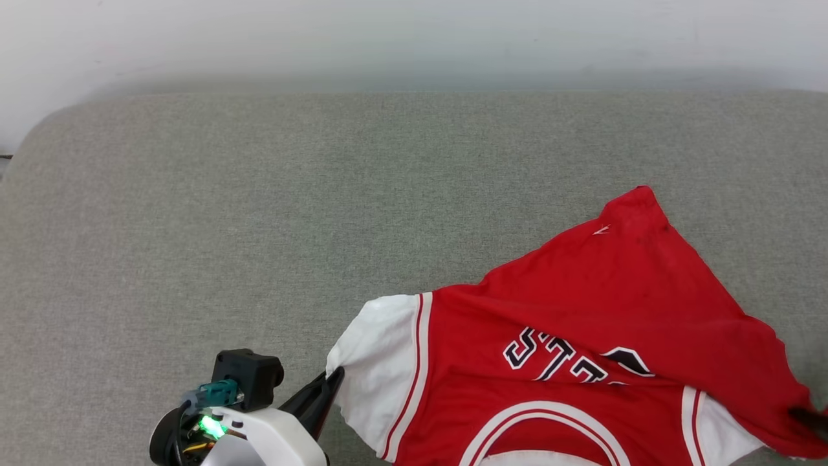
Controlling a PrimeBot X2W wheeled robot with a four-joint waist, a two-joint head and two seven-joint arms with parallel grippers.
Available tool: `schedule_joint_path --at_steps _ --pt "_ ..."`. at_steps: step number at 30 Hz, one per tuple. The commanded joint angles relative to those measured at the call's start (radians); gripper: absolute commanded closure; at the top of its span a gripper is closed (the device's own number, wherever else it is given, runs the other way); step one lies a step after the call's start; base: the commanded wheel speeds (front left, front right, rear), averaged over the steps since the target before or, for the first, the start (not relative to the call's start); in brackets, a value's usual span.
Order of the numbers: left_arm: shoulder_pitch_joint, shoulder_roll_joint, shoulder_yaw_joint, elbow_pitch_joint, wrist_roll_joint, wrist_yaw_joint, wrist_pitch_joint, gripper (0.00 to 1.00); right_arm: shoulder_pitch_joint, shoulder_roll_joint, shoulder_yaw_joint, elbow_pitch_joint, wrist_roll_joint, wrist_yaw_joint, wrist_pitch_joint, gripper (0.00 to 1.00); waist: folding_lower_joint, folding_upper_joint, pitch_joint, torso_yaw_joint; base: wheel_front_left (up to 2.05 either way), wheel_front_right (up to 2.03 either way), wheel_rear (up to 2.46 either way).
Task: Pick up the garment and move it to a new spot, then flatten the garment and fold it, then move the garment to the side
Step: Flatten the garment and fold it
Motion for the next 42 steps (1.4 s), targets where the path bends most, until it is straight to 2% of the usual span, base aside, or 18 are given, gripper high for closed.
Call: schedule_joint_path --at_steps 1,6,11,19,27,35,42 --pt "-0.010 0.003 -0.002 -0.008 0.007 -0.005 0.000 1.00 -0.038 -0.014 0.004 -0.030 0.017 -0.001 0.013 0.00 0.0001 -0.0001 0.006 0.009 0.00 0.00 0.00" --pt "-0.027 0.008 -0.005 -0.026 0.016 -0.008 0.001 1.00 -0.140 -0.040 0.041 -0.105 0.033 -0.001 0.054 0.00 0.0001 -0.0001 0.042 0.034 0.00 0.00 0.00" --pt "-0.053 0.006 -0.017 -0.038 0.029 -0.016 0.006 1.00 -0.271 -0.038 0.094 -0.109 0.026 -0.001 0.082 0.00 0.0001 -0.0001 0.097 0.079 0.00 0.00 0.00" --pt "-0.100 -0.003 -0.029 -0.054 0.045 -0.026 0.012 1.00 -0.453 -0.053 0.150 0.006 -0.039 -0.001 0.079 0.00 0.0001 -0.0001 0.196 0.162 0.00 0.00 0.00" --pt "-0.139 -0.014 -0.038 -0.064 0.063 -0.038 0.004 1.00 -0.578 -0.073 0.185 0.146 -0.102 -0.001 0.040 0.00 0.0001 -0.0001 0.272 0.217 0.00 0.00 0.00" --pt "-0.160 -0.029 -0.050 -0.054 0.064 -0.048 -0.009 1.00 -0.645 -0.091 0.230 0.238 -0.136 -0.001 0.002 0.00 0.0001 -0.0001 0.321 0.252 0.00 0.00 0.00" --pt "-0.171 -0.040 -0.057 -0.041 0.062 -0.052 -0.018 1.00 -0.656 -0.074 0.281 0.284 -0.128 0.000 -0.001 0.00 0.0001 -0.0001 0.331 0.272 0.00 0.00 0.00"
